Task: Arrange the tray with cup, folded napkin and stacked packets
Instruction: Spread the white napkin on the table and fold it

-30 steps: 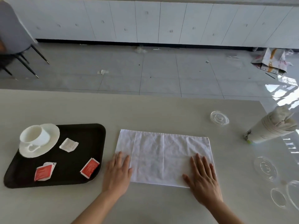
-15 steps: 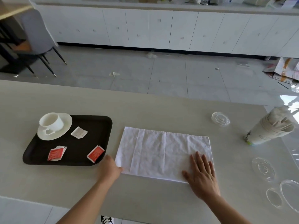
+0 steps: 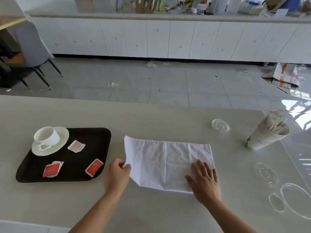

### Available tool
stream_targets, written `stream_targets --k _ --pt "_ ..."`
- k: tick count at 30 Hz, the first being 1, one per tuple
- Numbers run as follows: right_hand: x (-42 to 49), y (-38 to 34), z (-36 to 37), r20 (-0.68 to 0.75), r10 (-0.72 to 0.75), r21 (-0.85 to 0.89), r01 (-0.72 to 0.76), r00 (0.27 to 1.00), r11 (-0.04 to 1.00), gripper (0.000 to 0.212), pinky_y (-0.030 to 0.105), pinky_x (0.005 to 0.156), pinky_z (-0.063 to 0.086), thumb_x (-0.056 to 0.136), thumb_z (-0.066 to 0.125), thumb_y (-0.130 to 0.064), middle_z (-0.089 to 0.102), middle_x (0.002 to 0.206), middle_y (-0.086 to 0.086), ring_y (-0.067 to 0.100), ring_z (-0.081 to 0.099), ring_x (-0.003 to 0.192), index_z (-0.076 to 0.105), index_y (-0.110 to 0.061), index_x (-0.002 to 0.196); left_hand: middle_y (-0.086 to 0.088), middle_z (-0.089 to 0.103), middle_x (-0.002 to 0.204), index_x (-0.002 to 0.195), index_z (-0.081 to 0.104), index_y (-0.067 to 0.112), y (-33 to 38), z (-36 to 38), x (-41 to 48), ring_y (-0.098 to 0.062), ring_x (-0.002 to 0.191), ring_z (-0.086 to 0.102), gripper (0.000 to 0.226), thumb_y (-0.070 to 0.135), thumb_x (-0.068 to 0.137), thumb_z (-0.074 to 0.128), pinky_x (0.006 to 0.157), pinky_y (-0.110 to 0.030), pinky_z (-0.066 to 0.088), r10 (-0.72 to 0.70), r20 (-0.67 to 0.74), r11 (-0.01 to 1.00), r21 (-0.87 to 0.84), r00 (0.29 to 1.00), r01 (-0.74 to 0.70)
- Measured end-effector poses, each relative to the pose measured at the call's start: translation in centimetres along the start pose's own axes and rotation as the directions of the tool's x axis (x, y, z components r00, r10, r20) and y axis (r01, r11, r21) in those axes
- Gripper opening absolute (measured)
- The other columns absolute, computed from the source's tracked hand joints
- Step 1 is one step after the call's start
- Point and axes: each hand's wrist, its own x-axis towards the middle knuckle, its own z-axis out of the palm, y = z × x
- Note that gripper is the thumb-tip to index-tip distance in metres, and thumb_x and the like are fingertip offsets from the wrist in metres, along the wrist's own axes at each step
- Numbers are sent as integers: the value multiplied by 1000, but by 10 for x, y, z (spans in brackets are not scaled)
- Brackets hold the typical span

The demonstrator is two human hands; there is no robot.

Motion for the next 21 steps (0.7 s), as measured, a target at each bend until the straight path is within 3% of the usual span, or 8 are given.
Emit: stream_targets --k 3,5,8,10,12,14,16,21 --pt "9 -17 -15 -85 49 86 -41 995 995 53 38 120 13 94 43 -59 43 150 -3 22 29 142 53 -28 136 4 55 55 62 49 19 30 8 -13 -15 52 50 22 15 77 65 47 -30 34 151 -2 986 70 989 -150" --pt "21 -37 -34 -50 116 363 -91 992 927 42 39 105 40 94 51 -54 67 124 1 25 53 120 69 -21 114 5 59 61 67 51 19 48 18 -21 -18 57 54 17 17 77 65 51 -33 40 243 8 962 124 970 -242" --pt "48 -71 -74 293 103 814 -305 950 495 52 38 77 55 92 52 -58 77 87 7 30 70 84 72 -10 94 3 62 69 71 52 19 69 34 -33 -22 63 57 16 19 78 66 55 -33 43 395 54 902 170 917 -398" --pt "67 -86 -95 416 16 857 -398 909 327 59 32 65 56 86 56 -66 77 79 4 23 72 72 71 -9 92 1 62 70 72 51 19 82 44 -41 -25 62 59 17 17 76 67 53 -33 44 486 92 846 203 869 -494" --pt "78 -95 -106 394 -10 848 -359 919 389 51 26 56 50 77 68 -62 69 63 0 18 65 56 67 -12 71 0 61 66 71 52 19 94 54 -49 -26 55 58 18 13 72 69 46 -31 43 557 115 794 218 823 -568" --pt "87 -96 -109 303 45 824 -285 952 489 48 22 45 35 75 78 -40 45 45 -5 17 44 45 45 -18 48 2 59 62 71 54 19 105 61 -56 -24 48 56 20 9 68 71 40 -29 41 621 138 741 219 772 -635" --pt "96 -90 -106 200 72 815 -207 977 541 57 27 47 20 75 77 -20 27 48 -4 19 26 50 28 -20 47 3 59 61 71 56 19 112 68 -59 -21 45 55 22 8 65 74 38 -26 40 665 160 699 211 729 -684" --pt "96 -50 -101 121 113 799 -164 986 579 38 28 49 21 78 71 -20 34 53 -1 15 29 50 43 -15 53 5 56 58 67 55 19 121 85 -70 -17 44 51 23 8 62 75 38 -22 32 710 204 657 155 674 -738"
